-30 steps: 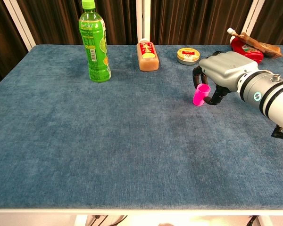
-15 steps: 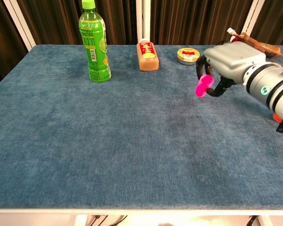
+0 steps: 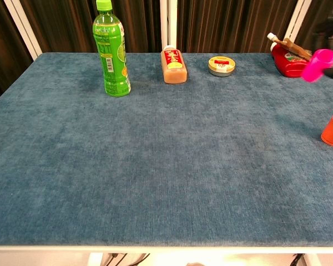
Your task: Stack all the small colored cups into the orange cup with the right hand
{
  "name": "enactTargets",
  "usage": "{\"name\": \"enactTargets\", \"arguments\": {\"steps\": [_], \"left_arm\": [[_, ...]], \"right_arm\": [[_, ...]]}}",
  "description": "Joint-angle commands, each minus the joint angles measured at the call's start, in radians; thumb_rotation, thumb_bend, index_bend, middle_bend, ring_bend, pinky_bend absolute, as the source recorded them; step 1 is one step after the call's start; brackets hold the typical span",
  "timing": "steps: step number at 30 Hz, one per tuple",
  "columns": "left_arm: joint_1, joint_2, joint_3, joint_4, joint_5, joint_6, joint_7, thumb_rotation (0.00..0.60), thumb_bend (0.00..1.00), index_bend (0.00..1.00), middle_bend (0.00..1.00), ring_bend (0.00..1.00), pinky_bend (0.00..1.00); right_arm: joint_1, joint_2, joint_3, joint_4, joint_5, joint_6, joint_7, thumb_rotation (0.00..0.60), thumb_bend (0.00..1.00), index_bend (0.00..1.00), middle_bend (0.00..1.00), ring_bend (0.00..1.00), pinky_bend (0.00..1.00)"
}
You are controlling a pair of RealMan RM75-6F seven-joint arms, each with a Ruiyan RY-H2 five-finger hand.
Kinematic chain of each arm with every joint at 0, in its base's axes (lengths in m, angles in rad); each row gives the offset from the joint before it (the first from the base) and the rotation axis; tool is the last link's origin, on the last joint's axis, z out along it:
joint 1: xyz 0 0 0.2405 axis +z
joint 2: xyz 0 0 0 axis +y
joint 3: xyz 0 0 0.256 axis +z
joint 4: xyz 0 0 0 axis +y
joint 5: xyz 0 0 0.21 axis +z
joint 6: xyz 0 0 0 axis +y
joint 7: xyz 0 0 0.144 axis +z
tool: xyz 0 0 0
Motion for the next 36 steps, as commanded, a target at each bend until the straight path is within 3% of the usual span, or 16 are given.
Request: {"name": "enactTargets", "arguments": {"steps": [1,8,26,36], "left_arm": [[-0.002,-0.002,0.001,-0.003,0.002,-0.002,0.006,0.6,0.03,0.02,0.03,0.0,0.0],[-0.005,-0.001,0.001,-0.01,0.004,-0.004,0.015,0.6,0.03,0.02,0.03,0.0,0.0],[-0.01,0.009,0.002,-0.03,-0.002,-0.014,0.035,0.6,0.03,0.02,0.03,0.0,0.0],[-0.012,0.01,0.0,-0.035,-0.007,-0.016,0.041,0.6,0.03,0.02,0.03,0.0,0.0]], "right_arm": [[-0.043,0.057,-0.043,-0.032,-0.013,0.014,0.006,0.6,0.31,0.56,0.51,0.17,0.0],[-0.078,0.108,-0.078,-0.037,0.003,-0.02,0.038,0.6,0.31,0.57,0.51,0.17,0.0],[-0.073,0.044,-0.073,0.065,0.044,-0.113,0.084,0.6,0.31,0.57,0.51,0.17,0.0],[-0.075,0.042,-0.078,0.067,0.022,-0.13,0.102,0.6,0.3,0.57,0.51,0.17,0.0]]}}
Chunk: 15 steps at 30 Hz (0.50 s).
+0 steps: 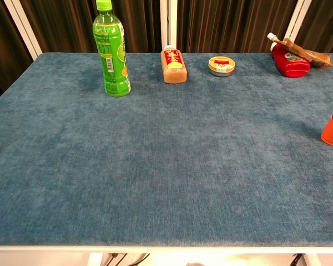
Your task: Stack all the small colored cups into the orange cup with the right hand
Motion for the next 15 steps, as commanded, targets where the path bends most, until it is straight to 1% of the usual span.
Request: {"name": "enactTargets", "arguments": {"steps": [1,3,4,5,6,7,8,10,11,14,15], "left_arm": [[0.0,0.0,0.001,0.0,0.0,-0.001,0.0,0.6,0.03,0.02,0.03,0.0,0.0],[0.0,-0.001,0.002,0.002,0.0,-0.003,-0.001,0.6,0.03,0.02,0.03,0.0,0.0],[0.0,-0.001,0.003,0.002,0.0,-0.003,-0.001,0.6,0.03,0.02,0.03,0.0,0.0],[0.0,-0.001,0.003,0.003,0.0,-0.003,-0.002,0.6,0.03,0.02,0.03,0.0,0.0],[0.0,-0.002,0.003,0.003,0.0,-0.002,-0.003,0.6,0.03,0.02,0.03,0.0,0.0],[0.001,-0.001,0.003,0.003,0.001,-0.001,-0.003,0.6,0.03,0.02,0.03,0.0,0.0],[0.001,-0.001,0.003,0.004,0.001,0.0,-0.004,0.6,0.03,0.02,0.03,0.0,0.0],[0.002,-0.001,0.004,0.004,0.002,0.002,-0.005,0.6,0.03,0.02,0.03,0.0,0.0],[0.002,-0.001,0.004,0.004,0.002,0.003,-0.005,0.6,0.03,0.02,0.03,0.0,0.0],[0.001,-0.002,0.002,0.004,0.004,0.005,-0.006,0.6,0.03,0.02,0.03,0.0,0.0],[0.001,-0.003,0.002,0.004,0.005,0.006,-0.005,0.6,0.03,0.02,0.03,0.0,0.0]], "right_arm": [[0.001,0.007,-0.007,-0.006,0.004,-0.013,-0.005,0.6,0.3,0.55,0.5,0.17,0.0],[0.006,0.022,-0.016,-0.016,0.019,-0.036,-0.016,0.6,0.27,0.44,0.44,0.14,0.0],[0.008,0.027,-0.017,-0.021,0.024,-0.043,-0.018,0.6,0.25,0.35,0.38,0.11,0.0],[0.008,0.031,-0.017,-0.024,0.026,-0.047,-0.016,0.6,0.23,0.23,0.29,0.06,0.0],[0.008,0.035,-0.016,-0.026,0.022,-0.045,-0.01,0.6,0.22,0.16,0.23,0.03,0.0],[0.005,0.037,-0.014,-0.027,0.014,-0.04,-0.003,0.6,0.2,0.07,0.15,0.01,0.0],[0.002,0.039,-0.012,-0.028,0.002,-0.033,0.007,0.6,0.17,0.02,0.07,0.0,0.0],[-0.012,0.051,-0.011,-0.037,-0.034,-0.011,0.036,0.6,0.14,0.0,0.01,0.0,0.0],[-0.02,0.059,-0.01,-0.044,-0.051,0.001,0.053,0.6,0.13,0.0,0.0,0.0,0.0],[-0.064,0.097,-0.017,-0.071,-0.137,0.06,0.128,0.6,0.12,0.0,0.0,0.0,0.0],[-0.092,0.114,-0.03,-0.076,-0.19,0.095,0.166,0.6,0.12,0.0,0.0,0.0,0.0]]}}
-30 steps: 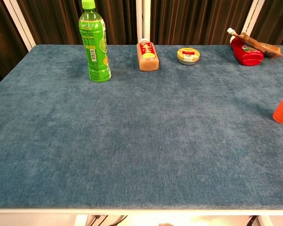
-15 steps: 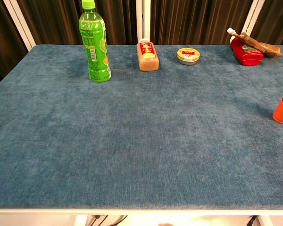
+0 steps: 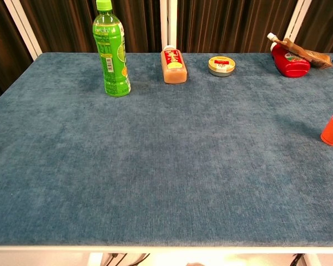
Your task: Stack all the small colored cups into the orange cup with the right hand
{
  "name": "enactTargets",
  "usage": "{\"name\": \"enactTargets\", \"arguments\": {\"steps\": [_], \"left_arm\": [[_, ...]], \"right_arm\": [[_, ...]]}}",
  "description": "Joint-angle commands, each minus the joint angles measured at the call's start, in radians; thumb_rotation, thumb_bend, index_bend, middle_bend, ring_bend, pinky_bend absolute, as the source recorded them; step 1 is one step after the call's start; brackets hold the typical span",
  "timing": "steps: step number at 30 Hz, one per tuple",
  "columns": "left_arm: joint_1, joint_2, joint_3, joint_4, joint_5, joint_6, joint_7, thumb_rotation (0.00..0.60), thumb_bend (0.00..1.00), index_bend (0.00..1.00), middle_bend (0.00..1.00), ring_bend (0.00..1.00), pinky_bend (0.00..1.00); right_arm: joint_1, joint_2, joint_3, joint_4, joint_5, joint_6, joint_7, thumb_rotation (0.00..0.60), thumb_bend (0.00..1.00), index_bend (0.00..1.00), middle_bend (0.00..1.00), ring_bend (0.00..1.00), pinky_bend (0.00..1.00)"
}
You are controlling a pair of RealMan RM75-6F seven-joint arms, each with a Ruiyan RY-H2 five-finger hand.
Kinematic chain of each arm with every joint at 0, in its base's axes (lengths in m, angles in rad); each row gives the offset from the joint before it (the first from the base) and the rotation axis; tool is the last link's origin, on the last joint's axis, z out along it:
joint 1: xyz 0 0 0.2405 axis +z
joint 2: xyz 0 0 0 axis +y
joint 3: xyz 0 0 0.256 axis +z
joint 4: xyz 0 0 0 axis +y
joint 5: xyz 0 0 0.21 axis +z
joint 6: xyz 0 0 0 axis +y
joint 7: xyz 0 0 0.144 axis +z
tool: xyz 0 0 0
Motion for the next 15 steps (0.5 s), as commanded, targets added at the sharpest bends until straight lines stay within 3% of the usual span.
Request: {"name": "enactTargets", "arguments": {"steps": [1,4,7,10,15], "left_arm": [[0.0,-0.001,-0.002,0.0,0.0,0.002,0.0,0.6,0.03,0.02,0.03,0.0,0.0],[0.0,-0.001,-0.005,-0.001,-0.001,0.007,0.0,0.6,0.03,0.02,0.03,0.0,0.0],[-0.001,0.0,-0.01,-0.001,-0.003,0.011,0.006,0.6,0.03,0.02,0.03,0.0,0.0],[-0.005,0.0,-0.02,0.001,-0.009,0.012,0.029,0.6,0.03,0.02,0.03,0.0,0.0],[-0.013,-0.006,-0.031,0.004,-0.026,0.001,0.066,0.6,0.03,0.02,0.03,0.0,0.0]], "right_arm": [[-0.086,0.06,-0.03,-0.026,-0.154,0.108,0.12,0.6,0.12,0.0,0.0,0.0,0.0],[-0.184,0.082,-0.084,0.031,-0.324,0.236,0.258,0.6,0.11,0.0,0.0,0.0,0.0],[-0.282,0.064,-0.122,0.167,-0.442,0.371,0.4,0.6,0.1,0.0,0.0,0.0,0.0],[-0.357,0.028,-0.134,0.305,-0.479,0.456,0.505,0.6,0.07,0.0,0.0,0.0,0.0],[-0.417,-0.019,-0.122,0.431,-0.503,0.516,0.578,0.6,0.05,0.0,0.0,0.0,0.0]]}}
